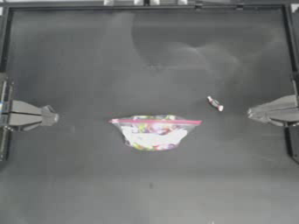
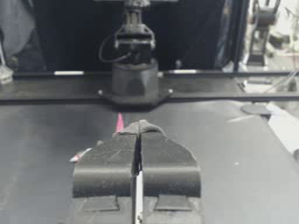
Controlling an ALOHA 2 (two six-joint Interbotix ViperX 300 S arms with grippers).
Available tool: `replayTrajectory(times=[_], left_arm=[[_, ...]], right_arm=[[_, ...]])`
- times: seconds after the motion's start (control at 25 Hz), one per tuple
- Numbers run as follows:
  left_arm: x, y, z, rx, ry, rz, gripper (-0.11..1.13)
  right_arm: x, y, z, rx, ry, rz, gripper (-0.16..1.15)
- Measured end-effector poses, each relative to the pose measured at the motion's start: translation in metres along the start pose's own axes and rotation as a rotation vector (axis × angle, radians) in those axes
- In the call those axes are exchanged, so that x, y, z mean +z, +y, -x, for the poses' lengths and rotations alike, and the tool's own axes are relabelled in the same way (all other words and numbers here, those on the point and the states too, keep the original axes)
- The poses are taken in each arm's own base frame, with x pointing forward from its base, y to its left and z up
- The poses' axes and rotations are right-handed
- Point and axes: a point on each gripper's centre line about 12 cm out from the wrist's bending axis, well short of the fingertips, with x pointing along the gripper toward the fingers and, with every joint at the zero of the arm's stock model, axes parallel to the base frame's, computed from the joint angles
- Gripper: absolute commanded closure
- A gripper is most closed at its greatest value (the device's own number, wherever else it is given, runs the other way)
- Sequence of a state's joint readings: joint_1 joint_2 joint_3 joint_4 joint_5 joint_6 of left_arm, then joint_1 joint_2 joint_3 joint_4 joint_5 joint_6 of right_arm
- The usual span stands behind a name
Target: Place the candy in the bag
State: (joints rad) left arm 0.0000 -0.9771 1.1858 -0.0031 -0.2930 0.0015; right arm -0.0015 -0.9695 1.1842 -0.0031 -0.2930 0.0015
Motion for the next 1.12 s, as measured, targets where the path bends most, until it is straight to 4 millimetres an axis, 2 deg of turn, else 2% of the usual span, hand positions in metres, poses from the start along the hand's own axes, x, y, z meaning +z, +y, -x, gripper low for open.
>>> replayTrajectory(times=[0.04,0.2,0.4,0.48,0.56,0.8,0.84,1.0,1.12], left_arm=[[-0.001,-0.001,0.0,-0.005,0.003,-0.024,1.05],[-0.003,-0.002,0.003,-0.015,0.01,-0.094,0.95],[-0.006,-0.002,0.004,-0.016,0.049,-0.098,0.95],[-0.006,-0.001,0.004,-0.014,0.053,-0.096,0.9],[-0.006,-0.002,0.004,-0.016,0.056,-0.095,0.76],[-0.01,-0.001,0.002,-0.011,0.106,-0.076,-0.02],[-0.01,-0.001,0.001,-0.01,0.115,-0.071,-0.07],[-0.014,0.0,-0.007,-0.009,0.17,-0.062,0.07],[-0.015,0.001,-0.01,-0.004,0.196,-0.062,0.08]], right_arm=[[-0.001,0.0,0.0,0.002,0.002,-0.002,1.05],[-0.001,0.001,0.0,0.004,0.003,-0.02,0.89],[-0.003,0.005,0.0,0.025,0.023,-0.022,0.89],[-0.004,0.006,0.0,0.029,0.026,-0.011,0.84],[-0.004,0.006,0.0,0.031,0.026,-0.002,0.7],[-0.004,0.006,0.0,0.037,0.027,0.03,0.09],[-0.003,0.006,0.0,0.036,0.027,0.032,0.03],[-0.002,0.005,0.0,0.031,0.041,0.032,0.0],[0.004,0.004,-0.003,0.024,0.067,0.024,0.0]])
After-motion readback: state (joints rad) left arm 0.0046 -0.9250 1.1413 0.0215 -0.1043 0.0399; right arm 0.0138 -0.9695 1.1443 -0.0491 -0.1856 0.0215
